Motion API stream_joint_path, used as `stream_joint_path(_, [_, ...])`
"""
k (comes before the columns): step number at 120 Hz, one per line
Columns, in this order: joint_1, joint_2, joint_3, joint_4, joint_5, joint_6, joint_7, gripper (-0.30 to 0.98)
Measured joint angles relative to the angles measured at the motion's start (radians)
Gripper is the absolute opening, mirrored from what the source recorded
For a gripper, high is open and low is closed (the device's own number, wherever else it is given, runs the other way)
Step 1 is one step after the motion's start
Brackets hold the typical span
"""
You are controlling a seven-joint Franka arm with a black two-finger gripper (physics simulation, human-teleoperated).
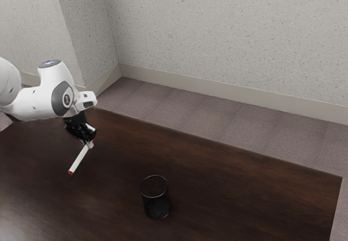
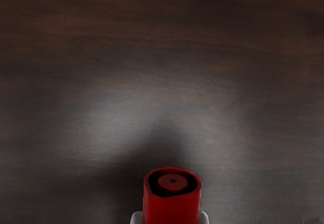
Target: Put the marker into the pen holder.
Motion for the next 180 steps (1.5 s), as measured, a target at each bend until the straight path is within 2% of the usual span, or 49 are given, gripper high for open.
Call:
stream_joint_path(25, [-0.161, -0.200, -0.004, -0.001, 0.028, -0.087, 0.019, -0.10])
stream_joint_path(42, [-0.275, -0.288, -0.009, -0.004, 0.037, -0.151, 0.041, -0.10])
stream_joint_path(74, [-0.479, -0.321, -0.019, -0.002, 0.025, -0.203, 0.085, -0.10])
stream_joint_path(105, [-0.556, -0.270, -0.051, -0.004, -0.037, -0.215, 0.116, -0.10])
stream_joint_path(136, [-0.616, -0.249, -0.040, -0.045, -0.059, -0.233, 0.136, -0.10])
stream_joint_path(142, [-0.609, -0.252, -0.038, -0.047, -0.058, -0.245, 0.140, -0.05])
stream_joint_path(166, [-0.540, -0.257, -0.036, -0.036, -0.066, -0.300, 0.169, 0.36])
stream_joint_path(172, [-0.522, -0.259, -0.033, 0.022, -0.034, -0.343, 0.174, 0.43])
stream_joint_path(180, [-0.497, -0.260, -0.031, 0.172, 0.049, -0.441, 0.182, 0.50])
